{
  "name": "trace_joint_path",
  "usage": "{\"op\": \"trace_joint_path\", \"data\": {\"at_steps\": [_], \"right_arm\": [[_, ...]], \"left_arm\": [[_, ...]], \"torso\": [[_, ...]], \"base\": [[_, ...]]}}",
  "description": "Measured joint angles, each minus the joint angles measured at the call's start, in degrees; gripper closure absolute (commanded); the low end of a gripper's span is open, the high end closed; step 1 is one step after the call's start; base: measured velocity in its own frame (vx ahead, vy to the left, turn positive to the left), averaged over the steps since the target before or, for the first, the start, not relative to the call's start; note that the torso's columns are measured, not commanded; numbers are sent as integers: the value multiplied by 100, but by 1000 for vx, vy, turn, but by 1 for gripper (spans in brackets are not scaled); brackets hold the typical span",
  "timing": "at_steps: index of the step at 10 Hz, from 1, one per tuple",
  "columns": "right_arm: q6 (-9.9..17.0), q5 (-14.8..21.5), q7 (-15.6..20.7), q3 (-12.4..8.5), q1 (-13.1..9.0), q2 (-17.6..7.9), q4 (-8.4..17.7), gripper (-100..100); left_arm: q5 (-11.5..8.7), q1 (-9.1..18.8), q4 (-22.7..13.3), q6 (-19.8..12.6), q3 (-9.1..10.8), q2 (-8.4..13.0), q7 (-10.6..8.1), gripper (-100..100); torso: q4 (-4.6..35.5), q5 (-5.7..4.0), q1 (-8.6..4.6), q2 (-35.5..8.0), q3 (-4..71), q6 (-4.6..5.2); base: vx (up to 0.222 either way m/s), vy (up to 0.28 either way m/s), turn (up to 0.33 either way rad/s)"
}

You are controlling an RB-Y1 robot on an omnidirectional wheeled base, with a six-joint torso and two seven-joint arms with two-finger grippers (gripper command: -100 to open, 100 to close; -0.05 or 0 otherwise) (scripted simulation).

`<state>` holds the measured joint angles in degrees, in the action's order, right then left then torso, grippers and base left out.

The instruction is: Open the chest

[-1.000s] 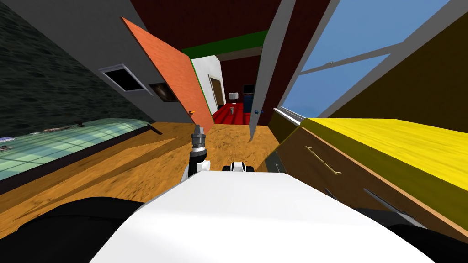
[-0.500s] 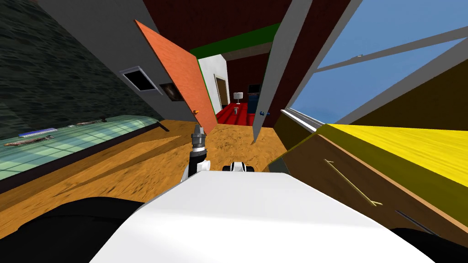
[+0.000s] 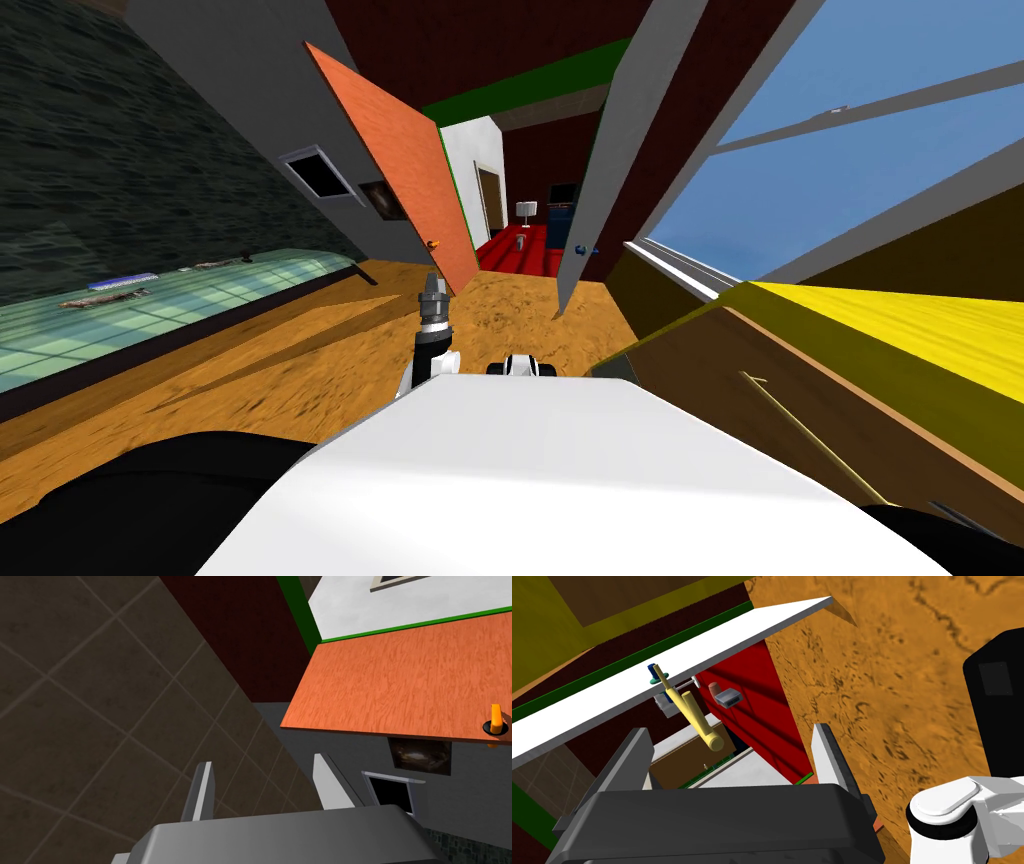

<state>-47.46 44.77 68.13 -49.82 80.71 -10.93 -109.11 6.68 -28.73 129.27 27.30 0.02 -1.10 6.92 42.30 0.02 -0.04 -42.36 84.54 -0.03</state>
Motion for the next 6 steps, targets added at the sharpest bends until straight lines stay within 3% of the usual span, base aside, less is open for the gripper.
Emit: {"op": "trace_joint_path", "data": {"at_steps": [6], "right_arm": [[690, 107, -483, 88, 28, -29, 97, -100]], "left_arm": [[0, 1, 0, 0, 0, 0, 0, 0]], "torso": [[-5, -13, -42, 12, 6, 17]], "base": [[-123, 43, 269]]}}
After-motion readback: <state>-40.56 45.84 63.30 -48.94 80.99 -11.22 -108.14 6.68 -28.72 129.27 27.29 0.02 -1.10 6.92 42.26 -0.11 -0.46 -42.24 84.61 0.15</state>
